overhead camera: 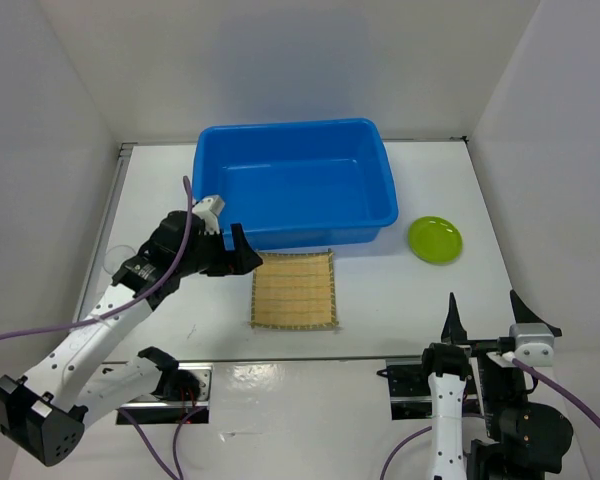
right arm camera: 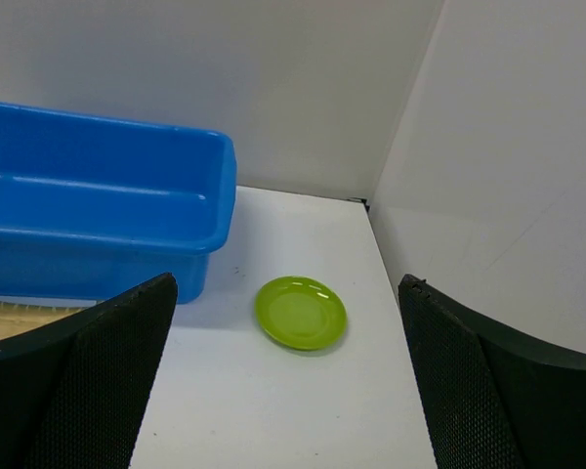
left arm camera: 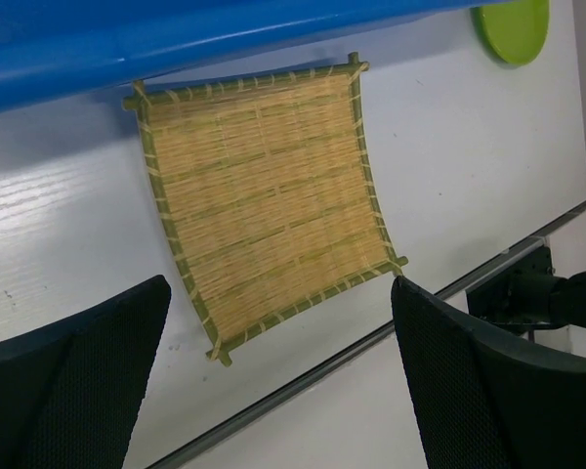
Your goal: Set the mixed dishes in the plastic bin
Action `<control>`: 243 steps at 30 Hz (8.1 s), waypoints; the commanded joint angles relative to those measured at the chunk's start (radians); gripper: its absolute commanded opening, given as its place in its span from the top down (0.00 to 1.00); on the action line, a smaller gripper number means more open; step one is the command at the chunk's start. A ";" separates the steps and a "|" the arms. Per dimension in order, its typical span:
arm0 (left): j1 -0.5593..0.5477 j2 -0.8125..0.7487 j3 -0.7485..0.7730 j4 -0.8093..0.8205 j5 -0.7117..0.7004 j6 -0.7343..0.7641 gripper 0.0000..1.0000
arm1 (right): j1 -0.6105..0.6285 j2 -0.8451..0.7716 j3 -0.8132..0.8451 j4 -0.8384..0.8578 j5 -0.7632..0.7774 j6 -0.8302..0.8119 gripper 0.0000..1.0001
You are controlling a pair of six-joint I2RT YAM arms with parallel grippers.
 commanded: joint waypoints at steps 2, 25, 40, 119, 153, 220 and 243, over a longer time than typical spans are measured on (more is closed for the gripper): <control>0.006 -0.021 -0.051 0.086 0.072 -0.064 0.00 | -0.007 -0.083 0.006 0.002 -0.014 -0.012 0.02; 0.101 0.376 -0.274 0.347 0.235 -0.157 0.00 | 0.002 0.695 0.104 -0.179 -0.293 -0.427 0.19; 0.063 0.531 -0.334 0.528 0.177 -0.175 0.00 | 0.315 0.879 -0.128 0.090 -0.479 -0.412 1.00; -0.063 0.155 -0.360 0.467 0.316 -0.167 1.00 | 0.537 1.499 -0.227 0.380 -0.364 -0.351 1.00; -0.054 0.704 -0.408 0.899 0.485 -0.212 0.49 | 0.864 1.878 -0.117 0.291 -0.140 -0.340 1.00; 0.082 0.101 0.059 0.245 0.555 -0.238 1.00 | 0.346 1.140 -0.243 0.574 -0.205 -0.231 1.00; 0.141 0.229 0.316 0.192 0.815 -0.276 1.00 | 0.286 1.051 -0.301 0.668 -0.111 -0.187 1.00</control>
